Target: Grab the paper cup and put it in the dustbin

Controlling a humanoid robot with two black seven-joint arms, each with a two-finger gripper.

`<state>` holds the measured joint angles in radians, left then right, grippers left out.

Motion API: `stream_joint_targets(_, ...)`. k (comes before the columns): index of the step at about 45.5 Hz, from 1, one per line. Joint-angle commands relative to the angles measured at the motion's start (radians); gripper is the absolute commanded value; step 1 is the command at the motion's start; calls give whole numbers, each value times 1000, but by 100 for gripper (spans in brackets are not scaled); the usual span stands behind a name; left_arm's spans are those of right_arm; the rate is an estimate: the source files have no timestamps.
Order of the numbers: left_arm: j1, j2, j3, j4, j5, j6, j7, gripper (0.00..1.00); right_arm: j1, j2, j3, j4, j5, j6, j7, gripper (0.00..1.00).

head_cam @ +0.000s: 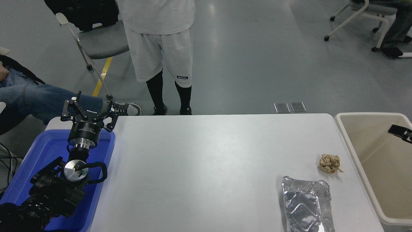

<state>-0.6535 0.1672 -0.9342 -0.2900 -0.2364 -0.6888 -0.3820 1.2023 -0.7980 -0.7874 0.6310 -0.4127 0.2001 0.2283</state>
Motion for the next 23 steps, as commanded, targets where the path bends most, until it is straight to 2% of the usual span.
stream_joint_targets(1, 0, 0, 0, 0, 0, 0, 0, 99, 293, 17, -226, 79, -8, 238, 0, 100)
stream_joint_targets(6, 0, 0, 0, 0, 0, 0, 0, 99, 428, 72, -364, 131, -12, 370, 0, 100)
stream_joint_targets(12, 0, 0, 0, 0, 0, 0, 2, 99, 542, 189, -504, 165, -11, 487, 0, 100)
stream_joint_targets(23, 0, 0, 0, 0, 0, 0, 2, 99, 640, 327, -552, 251, -14, 585, 0, 100)
